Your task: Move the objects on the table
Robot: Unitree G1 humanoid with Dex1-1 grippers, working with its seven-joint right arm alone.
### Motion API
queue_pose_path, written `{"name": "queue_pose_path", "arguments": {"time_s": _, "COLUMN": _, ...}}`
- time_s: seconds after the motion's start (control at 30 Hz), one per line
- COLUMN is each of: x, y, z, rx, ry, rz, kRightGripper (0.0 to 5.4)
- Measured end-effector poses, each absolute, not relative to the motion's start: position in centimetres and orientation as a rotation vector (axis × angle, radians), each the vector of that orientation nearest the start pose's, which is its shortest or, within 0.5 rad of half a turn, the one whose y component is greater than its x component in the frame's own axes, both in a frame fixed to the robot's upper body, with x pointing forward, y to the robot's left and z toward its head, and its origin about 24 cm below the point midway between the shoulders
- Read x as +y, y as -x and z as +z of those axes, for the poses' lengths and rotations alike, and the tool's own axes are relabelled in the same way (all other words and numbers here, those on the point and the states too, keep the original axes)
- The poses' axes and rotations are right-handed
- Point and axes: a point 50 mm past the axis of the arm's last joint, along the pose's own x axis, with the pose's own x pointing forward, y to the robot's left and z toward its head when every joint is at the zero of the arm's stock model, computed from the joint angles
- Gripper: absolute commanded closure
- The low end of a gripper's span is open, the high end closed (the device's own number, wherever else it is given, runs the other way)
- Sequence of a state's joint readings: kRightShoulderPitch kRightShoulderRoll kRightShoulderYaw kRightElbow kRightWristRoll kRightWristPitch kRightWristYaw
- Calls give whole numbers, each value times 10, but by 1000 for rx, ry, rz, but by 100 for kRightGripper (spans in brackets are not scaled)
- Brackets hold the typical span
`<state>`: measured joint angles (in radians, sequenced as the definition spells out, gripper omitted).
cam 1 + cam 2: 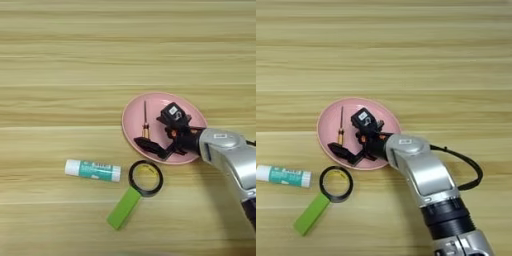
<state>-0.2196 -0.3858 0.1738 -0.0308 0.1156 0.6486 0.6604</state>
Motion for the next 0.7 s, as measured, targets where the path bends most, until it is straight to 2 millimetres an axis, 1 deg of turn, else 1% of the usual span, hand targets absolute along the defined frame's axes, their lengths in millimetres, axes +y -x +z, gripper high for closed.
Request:
{"name": "queue_pose_path", "arguments": {"time_s": 0.23, "x": -151, "y": -273, "z": 42, "rx": 555, "ry": 203, "rz": 746, "kRightGripper": 6}}
{"name": "queue_pose_path", "arguments": {"time_s": 0.7, "x": -150, "y": -275, "z": 43, "rx": 560, "ry": 222, "rz": 746, "kRightGripper": 6}}
